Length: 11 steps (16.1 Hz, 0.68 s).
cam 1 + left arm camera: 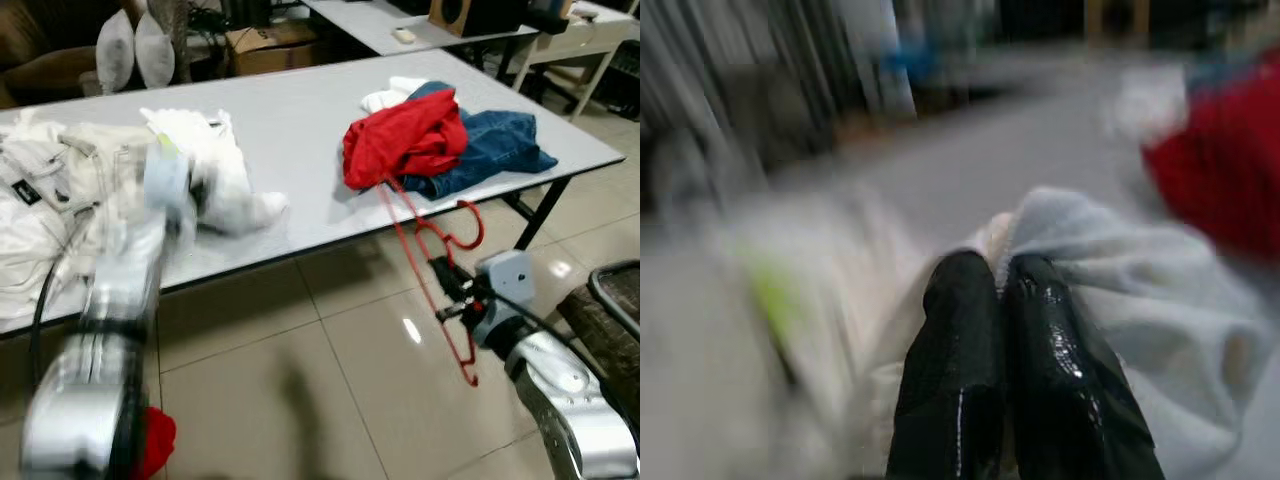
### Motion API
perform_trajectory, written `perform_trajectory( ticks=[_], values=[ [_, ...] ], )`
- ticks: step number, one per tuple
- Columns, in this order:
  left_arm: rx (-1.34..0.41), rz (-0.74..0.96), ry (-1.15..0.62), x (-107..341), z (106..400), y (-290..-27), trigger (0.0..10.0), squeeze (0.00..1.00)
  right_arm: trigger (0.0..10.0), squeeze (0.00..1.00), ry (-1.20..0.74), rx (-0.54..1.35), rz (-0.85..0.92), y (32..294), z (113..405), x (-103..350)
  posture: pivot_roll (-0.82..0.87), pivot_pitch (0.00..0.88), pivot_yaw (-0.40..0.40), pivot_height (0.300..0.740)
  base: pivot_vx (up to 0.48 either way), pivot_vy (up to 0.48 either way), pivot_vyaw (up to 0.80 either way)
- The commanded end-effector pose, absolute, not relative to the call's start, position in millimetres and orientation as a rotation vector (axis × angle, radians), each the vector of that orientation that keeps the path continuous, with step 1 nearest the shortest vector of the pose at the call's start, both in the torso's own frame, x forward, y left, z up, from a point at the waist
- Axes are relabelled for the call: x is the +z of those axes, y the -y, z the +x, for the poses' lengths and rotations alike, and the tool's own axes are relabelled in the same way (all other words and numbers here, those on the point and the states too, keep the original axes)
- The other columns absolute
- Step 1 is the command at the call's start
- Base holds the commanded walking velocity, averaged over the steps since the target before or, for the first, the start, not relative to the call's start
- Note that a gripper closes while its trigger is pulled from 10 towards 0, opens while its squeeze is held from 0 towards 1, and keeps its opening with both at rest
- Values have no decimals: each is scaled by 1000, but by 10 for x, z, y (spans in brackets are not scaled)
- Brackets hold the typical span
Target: Hang hanger
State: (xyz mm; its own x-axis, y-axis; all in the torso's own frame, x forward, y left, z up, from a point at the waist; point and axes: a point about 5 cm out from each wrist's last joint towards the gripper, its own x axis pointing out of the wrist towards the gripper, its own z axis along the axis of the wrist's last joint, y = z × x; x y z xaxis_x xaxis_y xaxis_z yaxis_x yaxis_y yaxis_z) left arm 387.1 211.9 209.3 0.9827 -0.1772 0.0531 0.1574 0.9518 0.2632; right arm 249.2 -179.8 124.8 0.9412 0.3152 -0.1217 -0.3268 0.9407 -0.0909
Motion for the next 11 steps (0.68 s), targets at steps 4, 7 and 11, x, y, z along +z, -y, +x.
perform_trajectory(
  ticks=[4, 7, 11],
  values=[
    [-229, 406, 511, 3153, 3995, -1770, 0, 0, 10000, 0, -27, 140, -72, 2065, 2473, 1371, -239, 0, 86, 740, 0, 0, 0],
    [-385, 497, 375, 2634, 4009, -1551, 0, 0, 10000, 0, -50, 147, -62, 2001, 2401, 1291, -243, 0, 101, 740, 0, 0, 0],
    [-515, 664, 40, 1695, 3867, -1630, 0, 0, 10000, 0, -89, 214, -64, 1883, 2380, 1220, -231, 0, 89, 740, 0, 0, 0]
  ],
)
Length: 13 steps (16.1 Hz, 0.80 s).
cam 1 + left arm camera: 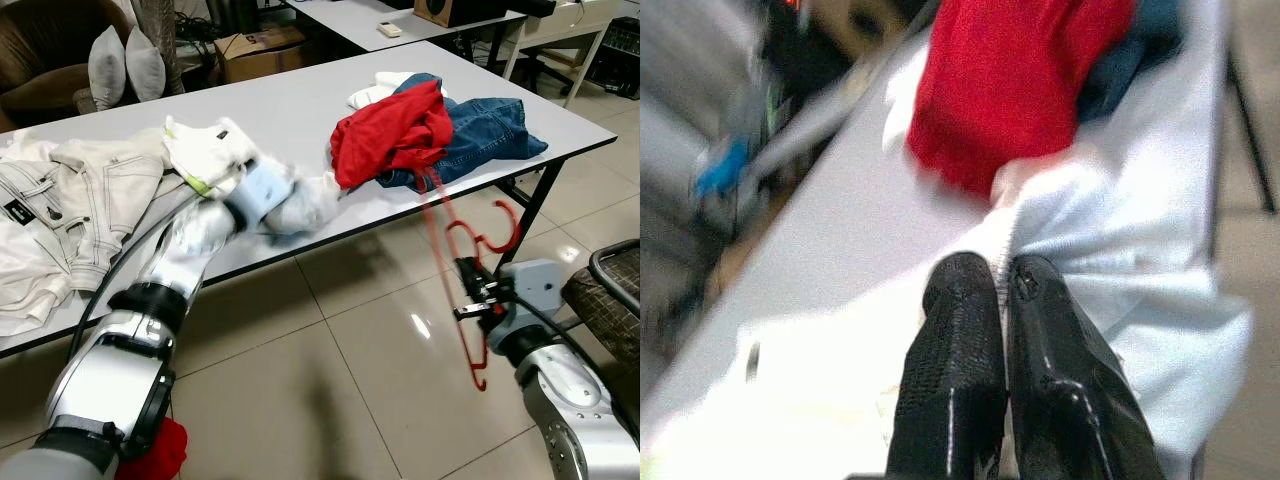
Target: Hang hanger
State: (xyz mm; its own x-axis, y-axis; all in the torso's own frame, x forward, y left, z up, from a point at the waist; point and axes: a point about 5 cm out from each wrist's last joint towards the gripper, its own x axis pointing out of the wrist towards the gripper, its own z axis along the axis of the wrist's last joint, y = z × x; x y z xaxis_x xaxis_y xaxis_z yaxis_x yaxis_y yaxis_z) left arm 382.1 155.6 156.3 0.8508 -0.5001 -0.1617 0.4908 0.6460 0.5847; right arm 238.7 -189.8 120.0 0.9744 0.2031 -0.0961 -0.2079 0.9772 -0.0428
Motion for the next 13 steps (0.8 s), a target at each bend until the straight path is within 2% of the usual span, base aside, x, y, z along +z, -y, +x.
perform_trajectory(
  ticks=[1, 3, 5, 7, 8, 12, 13],
  values=[
    [-491, 665, 12, 1685, 3874, -1701, 0, 0, 10000, 0, -90, 214, -63, 1887, 2384, 1220, -228, 0, 86, 740, 0, 0, 0],
    [-518, 640, 5, 1736, 3896, -1687, 0, 0, 10000, 0, -90, 221, -68, 1888, 2397, 1221, -228, 0, 85, 740, 0, 0, 0],
    [-560, 280, 151, 2227, 4014, -1491, 0, 0, 10000, 0, -64, 205, -69, 1910, 2434, 1264, -229, 0, 87, 740, 0, 0, 0],
    [-383, -45, 282, 2669, 4129, -1611, 0, 0, 10000, 0, -52, 183, -56, 1926, 2453, 1273, -233, 0, 103, 740, 0, 0, 0],
    [-415, 155, 223, 2528, 4116, -1586, 0, 0, 10000, 0, -55, 185, -57, 1911, 2440, 1258, -238, 0, 111, 740, 0, 0, 0],
    [-670, 603, 104, 1839, 3850, -1493, 0, 0, 10000, 0, -55, 196, -43, 1879, 2387, 1248, -240, 0, 111, 740, 0, 0, 0],
    [-686, 650, 79, 1758, 3816, -1529, 0, 0, 10000, 0, -55, 210, -40, 1872, 2379, 1254, -239, 0, 110, 740, 0, 0, 0]
  ],
)
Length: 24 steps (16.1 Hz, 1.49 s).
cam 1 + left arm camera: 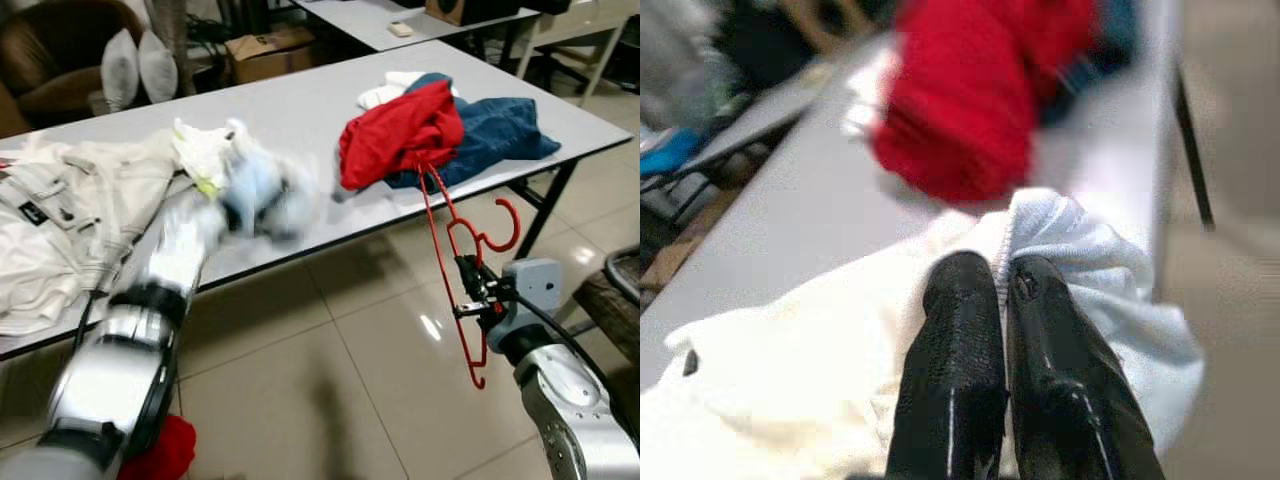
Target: Hang hanger
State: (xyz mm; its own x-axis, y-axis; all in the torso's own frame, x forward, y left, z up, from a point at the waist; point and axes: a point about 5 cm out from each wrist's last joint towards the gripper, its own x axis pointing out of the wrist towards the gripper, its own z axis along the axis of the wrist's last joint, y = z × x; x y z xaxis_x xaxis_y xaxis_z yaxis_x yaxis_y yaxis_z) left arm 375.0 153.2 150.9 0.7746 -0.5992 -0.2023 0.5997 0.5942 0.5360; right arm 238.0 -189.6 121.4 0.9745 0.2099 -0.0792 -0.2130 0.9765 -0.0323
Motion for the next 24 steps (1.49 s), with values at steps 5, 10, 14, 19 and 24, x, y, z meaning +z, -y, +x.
perform_trajectory(
  ticks=[5, 10, 14, 19, 24],
  values=[
    [-976, 855, 99, 1467, 3454, -1613, 2039, 0, 10000, 0, -44, 326, -50, 2092, 2267, 1365, -225, 0, 82, 740, 0, 0, 0],
    [-877, 873, 2, 1292, 3435, -1772, 10000, 1000, 10000, 0, -68, 323, -85, 2214, 2259, 1373, -229, 0, 75, 740, 0, 0, 0],
    [-940, 709, 28, 1248, 3270, -1770, 10000, 1000, 10000, 0, -131, 440, -65, 2298, 2086, 1342, -234, 0, 82, 740, 0, 0, 0],
    [-1013, 640, -44, 1121, 3146, -1725, 10000, 0, 10000, 0, -180, 477, -72, 2410, 1993, 1330, -238, 0, 82, 740, 0, 0, 0],
    [-962, 582, -37, 1145, 3157, -1704, 4000, 0, 10000, 0, -182, 486, -67, 2404, 1984, 1337, -241, 0, 85, 740, 0, 0, 0]
  ],
)
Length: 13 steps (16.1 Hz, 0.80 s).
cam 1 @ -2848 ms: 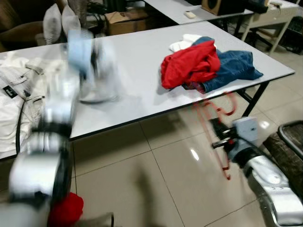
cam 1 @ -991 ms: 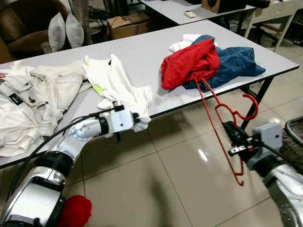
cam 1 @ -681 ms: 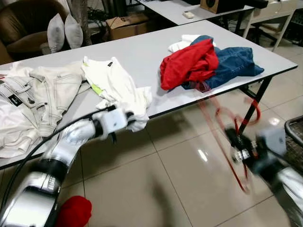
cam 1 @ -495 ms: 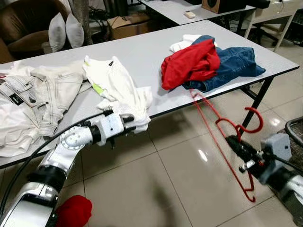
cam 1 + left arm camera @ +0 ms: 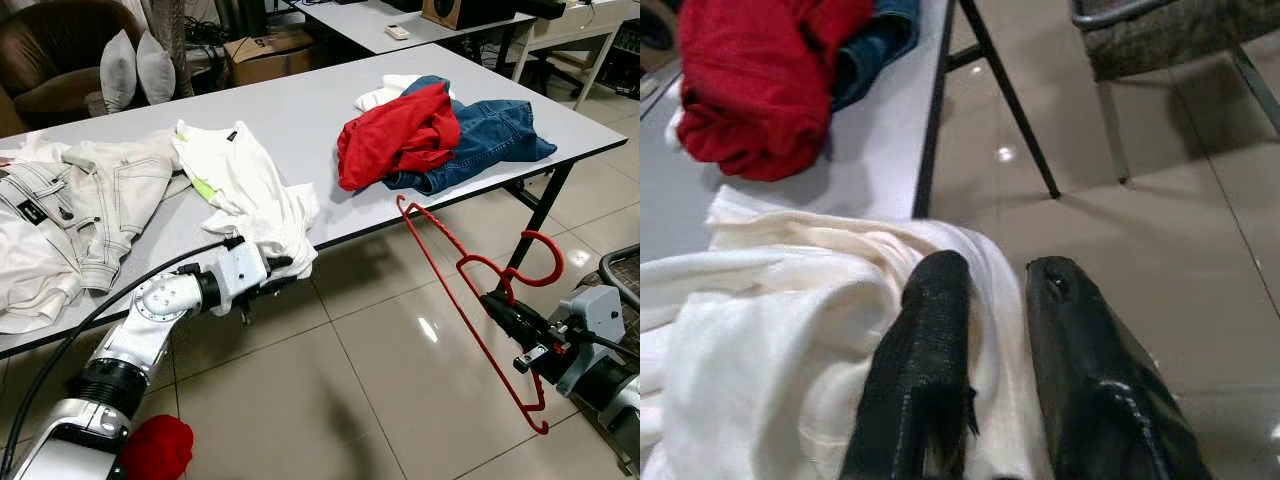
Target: Hang hanger
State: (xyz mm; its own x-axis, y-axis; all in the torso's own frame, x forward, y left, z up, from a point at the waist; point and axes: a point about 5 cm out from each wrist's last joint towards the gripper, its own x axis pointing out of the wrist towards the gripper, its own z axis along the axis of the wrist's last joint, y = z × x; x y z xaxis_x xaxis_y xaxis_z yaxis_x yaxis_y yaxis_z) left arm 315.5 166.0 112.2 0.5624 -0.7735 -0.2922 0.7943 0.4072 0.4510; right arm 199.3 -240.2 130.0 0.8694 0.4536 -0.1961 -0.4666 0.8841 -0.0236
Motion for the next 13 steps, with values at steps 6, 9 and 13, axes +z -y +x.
perform_trajectory(
  ticks=[6, 9, 13],
  values=[
    [-942, 608, -78, 1074, 3149, -1678, 0, 0, 10000, 0, -179, 509, -56, 2339, 1993, 1329, -232, 0, 82, 740, 0, 0, 0],
    [-941, 606, -66, 1064, 3153, -1592, 0, 0, 10000, 0, -176, 513, -51, 2316, 2007, 1326, -231, 0, 82, 740, 0, 0, 0],
    [-1087, 522, -18, 1061, 3066, -1261, 0, 0, 10000, 0, -178, 529, -43, 2276, 2006, 1312, -228, 0, 82, 740, 0, 0, 0]
  ],
)
